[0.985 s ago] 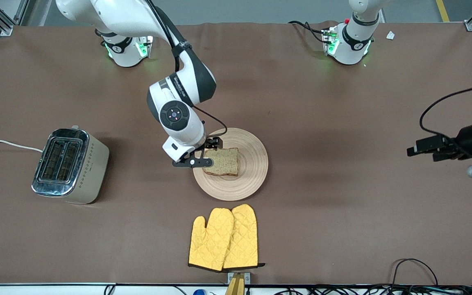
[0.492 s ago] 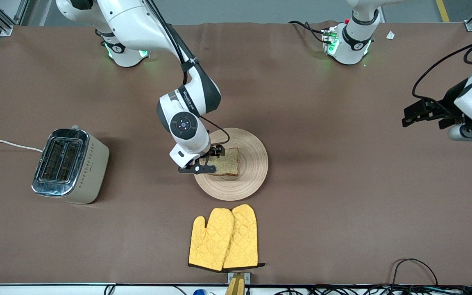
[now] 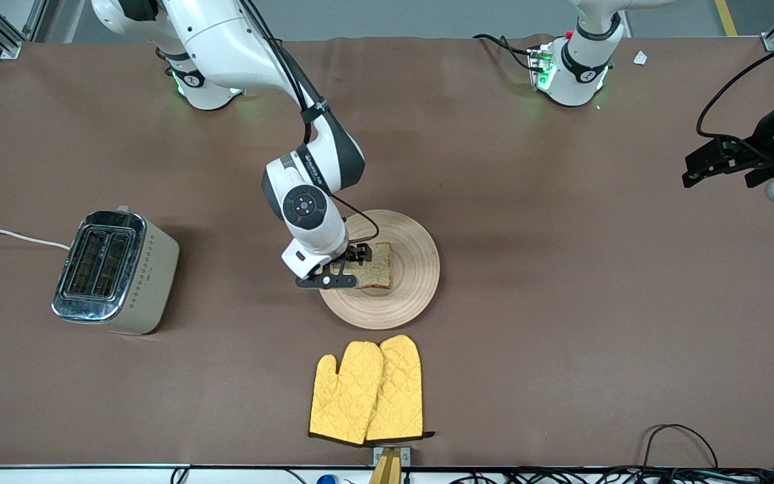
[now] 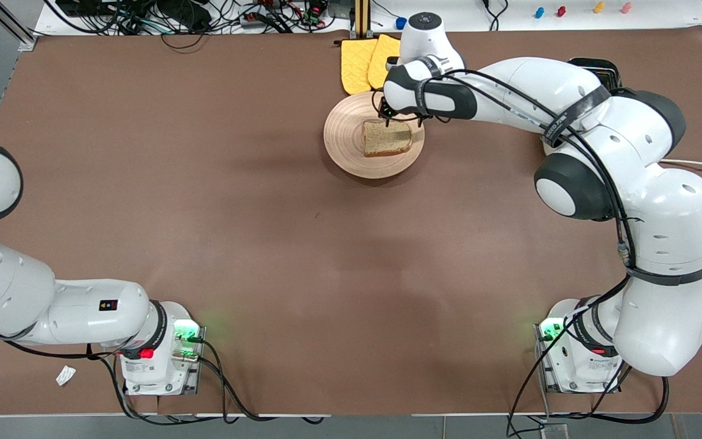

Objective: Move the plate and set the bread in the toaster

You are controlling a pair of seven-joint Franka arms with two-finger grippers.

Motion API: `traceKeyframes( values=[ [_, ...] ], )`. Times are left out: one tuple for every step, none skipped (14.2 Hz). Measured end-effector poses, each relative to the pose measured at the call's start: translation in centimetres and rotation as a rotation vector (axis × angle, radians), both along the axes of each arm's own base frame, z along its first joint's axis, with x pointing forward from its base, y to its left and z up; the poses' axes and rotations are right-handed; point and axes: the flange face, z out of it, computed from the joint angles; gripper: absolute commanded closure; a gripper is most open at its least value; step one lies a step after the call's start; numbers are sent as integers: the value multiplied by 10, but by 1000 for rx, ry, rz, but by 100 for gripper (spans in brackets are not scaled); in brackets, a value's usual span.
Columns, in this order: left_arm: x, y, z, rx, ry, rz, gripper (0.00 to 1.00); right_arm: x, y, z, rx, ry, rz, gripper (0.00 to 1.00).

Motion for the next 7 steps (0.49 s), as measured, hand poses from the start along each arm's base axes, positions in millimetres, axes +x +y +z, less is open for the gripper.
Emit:
traceKeyframes(
  values=[
    [-4, 3, 1, 1, 1, -4, 0, 0, 0, -4, -2, -1, -1, 0],
    [-6, 5, 1, 2, 1, -16, 0, 0, -1, -8, -6, 2, -2, 0],
    [-8, 9, 2, 2, 1, -27, 0, 0, -2, -11, -10, 5, -2, 0],
    [-8, 14, 1, 2, 2, -27, 0, 0, -2, -14, -14, 8, -2, 0],
    [-8, 21, 1, 2, 3, -24, 0, 0, -3, -16, -16, 10, -3, 0],
    [-8, 26, 0, 2, 4, -23, 0, -1, -4, -18, -18, 12, -3, 0],
    [-7, 28, 0, 2, 5, -21, 0, -1, -4, -18, -19, 13, -3, 0]
  ],
)
